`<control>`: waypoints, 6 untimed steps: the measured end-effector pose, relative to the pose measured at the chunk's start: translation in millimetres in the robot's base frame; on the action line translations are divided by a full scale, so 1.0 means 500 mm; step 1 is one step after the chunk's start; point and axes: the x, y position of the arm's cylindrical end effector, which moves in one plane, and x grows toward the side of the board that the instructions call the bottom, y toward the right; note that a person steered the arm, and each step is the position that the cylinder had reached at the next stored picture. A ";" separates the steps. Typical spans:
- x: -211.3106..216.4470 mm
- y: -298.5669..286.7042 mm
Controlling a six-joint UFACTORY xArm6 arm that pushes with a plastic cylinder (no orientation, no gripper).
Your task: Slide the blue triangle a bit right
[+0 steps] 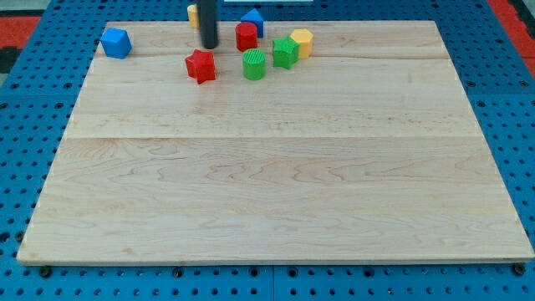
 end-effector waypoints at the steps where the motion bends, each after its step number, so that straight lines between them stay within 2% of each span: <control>1: -0.062 -0.062; 2: -0.113 -0.079; 3: -0.113 -0.079; 4: -0.114 0.004; 6: -0.106 0.256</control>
